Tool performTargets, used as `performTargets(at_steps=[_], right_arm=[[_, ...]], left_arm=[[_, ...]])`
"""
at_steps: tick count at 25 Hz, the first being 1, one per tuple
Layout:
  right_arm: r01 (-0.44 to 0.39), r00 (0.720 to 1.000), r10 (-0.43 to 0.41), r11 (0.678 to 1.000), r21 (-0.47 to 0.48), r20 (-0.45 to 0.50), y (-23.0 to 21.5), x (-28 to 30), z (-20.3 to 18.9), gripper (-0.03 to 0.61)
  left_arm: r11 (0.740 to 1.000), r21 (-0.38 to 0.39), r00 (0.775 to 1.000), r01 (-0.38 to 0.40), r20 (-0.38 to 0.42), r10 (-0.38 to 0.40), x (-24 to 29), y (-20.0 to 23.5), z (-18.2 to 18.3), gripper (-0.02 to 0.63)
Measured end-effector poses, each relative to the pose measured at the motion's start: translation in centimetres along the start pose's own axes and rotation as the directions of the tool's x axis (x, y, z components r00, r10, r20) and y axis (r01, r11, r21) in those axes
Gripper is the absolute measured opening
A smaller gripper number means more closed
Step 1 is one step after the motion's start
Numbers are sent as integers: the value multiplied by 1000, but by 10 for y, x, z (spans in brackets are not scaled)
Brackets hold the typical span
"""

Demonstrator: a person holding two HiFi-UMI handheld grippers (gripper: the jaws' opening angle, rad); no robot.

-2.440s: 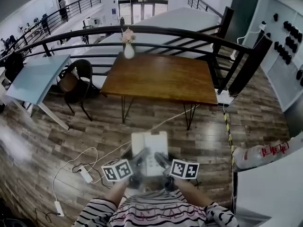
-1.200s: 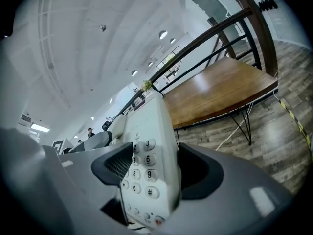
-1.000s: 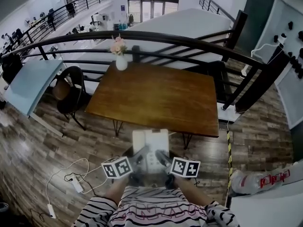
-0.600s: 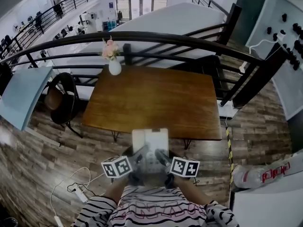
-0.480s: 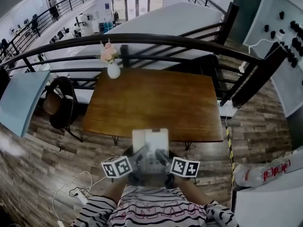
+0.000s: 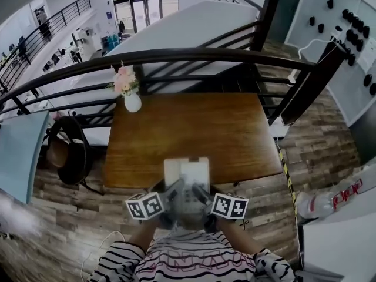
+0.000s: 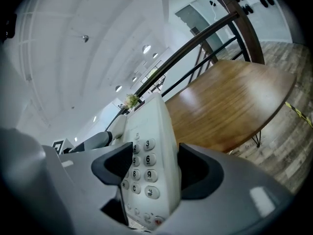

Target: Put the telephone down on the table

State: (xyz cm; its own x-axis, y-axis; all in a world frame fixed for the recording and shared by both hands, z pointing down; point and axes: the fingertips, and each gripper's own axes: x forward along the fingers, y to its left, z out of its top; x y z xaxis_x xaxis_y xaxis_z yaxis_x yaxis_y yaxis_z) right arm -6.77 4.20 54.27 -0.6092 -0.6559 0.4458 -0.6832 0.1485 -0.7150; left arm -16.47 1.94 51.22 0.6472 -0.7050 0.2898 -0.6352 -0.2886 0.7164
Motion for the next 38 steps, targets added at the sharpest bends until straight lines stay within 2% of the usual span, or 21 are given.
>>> performTargets(at_steps=[11, 25, 38], right_arm=[[40, 999, -40, 999, 32, 18, -22, 51, 38, 287], [6, 999, -6, 1000, -9, -46, -82, 138, 166, 287], [-23, 997, 22, 1000, -9, -68, -127, 222, 242, 287]], left_arm=[[1000, -2, 999, 22, -49, -22, 55, 34, 34, 380], [999, -35, 1000, -23, 10, 23, 191, 64, 109, 380], [998, -48, 999, -42, 26, 43, 290, 109, 161, 380]])
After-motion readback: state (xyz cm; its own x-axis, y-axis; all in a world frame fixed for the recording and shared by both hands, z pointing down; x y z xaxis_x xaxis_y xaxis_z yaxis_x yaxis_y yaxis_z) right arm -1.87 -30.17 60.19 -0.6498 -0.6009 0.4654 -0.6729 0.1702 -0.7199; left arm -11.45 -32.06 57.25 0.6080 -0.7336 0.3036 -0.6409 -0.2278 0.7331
